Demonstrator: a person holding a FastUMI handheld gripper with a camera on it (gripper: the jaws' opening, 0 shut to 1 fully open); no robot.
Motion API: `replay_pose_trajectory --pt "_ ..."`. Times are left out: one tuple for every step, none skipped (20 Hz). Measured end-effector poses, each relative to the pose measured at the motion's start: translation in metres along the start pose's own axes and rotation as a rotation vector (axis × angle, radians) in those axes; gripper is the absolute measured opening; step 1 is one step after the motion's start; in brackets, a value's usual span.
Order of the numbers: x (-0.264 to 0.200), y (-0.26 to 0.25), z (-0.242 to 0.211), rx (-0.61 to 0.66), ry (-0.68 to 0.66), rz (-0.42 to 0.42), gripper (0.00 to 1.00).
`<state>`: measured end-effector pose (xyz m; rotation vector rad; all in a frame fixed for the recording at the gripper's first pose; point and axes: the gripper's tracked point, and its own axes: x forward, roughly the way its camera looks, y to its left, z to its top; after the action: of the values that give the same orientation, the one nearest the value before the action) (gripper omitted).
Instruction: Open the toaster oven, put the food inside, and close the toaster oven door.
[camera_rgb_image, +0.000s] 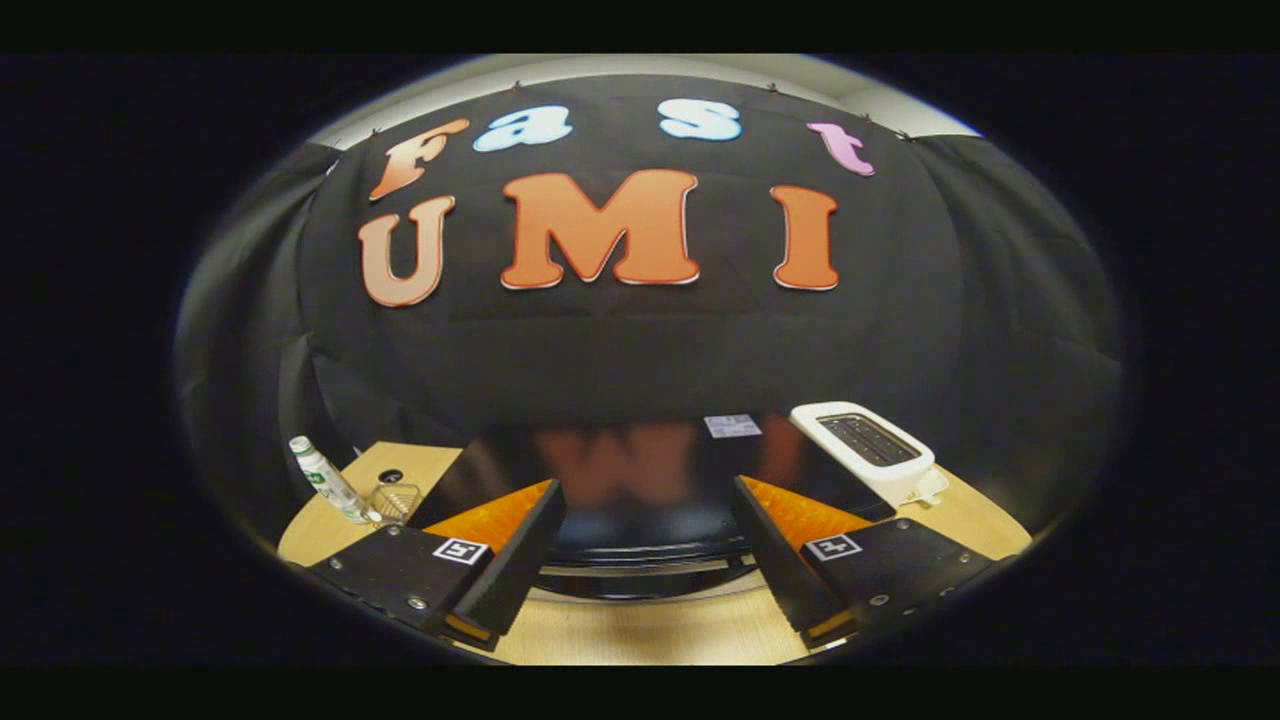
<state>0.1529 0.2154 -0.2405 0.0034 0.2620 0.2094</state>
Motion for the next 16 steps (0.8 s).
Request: replay_pose_trajectory --pt "0.004 0.004 -0.007 -0.015 0.018 0.004 0.99" --pt "0.008 0.008 -0.012 -0.030 0.029 0.007 0.99" --pt "0.010 0.011 -0.017 -0.041 0.042 0.014 0.99" --pt "0.012 0.017 -0.012 -0.027 0.011 0.026 0.99" --pt "0.013 0.017 -0.014 -0.019 0.023 0.026 0.99" --pt "0.011 0.017 -0.013 -0.006 0.029 0.024 0.99" --pt "0.010 0.017 -0.016 -0.004 0.024 0.020 0.99" --pt "0.005 0.016 -0.018 -0.011 0.027 0.022 0.99" --pt "-0.001 0.016 -0.018 -0.012 0.017 0.025 0.99" --pt "-0.005 0.016 -0.019 -0.010 0.014 0.028 0.99" --pt "-0.007 0.015 -0.021 -0.008 0.008 0.026 0.99" --pt "-0.009 0.013 -0.022 -0.004 0.007 0.022 0.99" --pt "-0.014 0.012 -0.024 0.002 0.010 0.021 0.99" --pt "-0.017 0.011 -0.025 0.011 0.010 0.020 0.99" --pt "-0.018 0.010 -0.026 0.006 0.010 0.014 0.99" --pt "-0.020 0.009 -0.028 0.002 0.009 0.012 0.99"
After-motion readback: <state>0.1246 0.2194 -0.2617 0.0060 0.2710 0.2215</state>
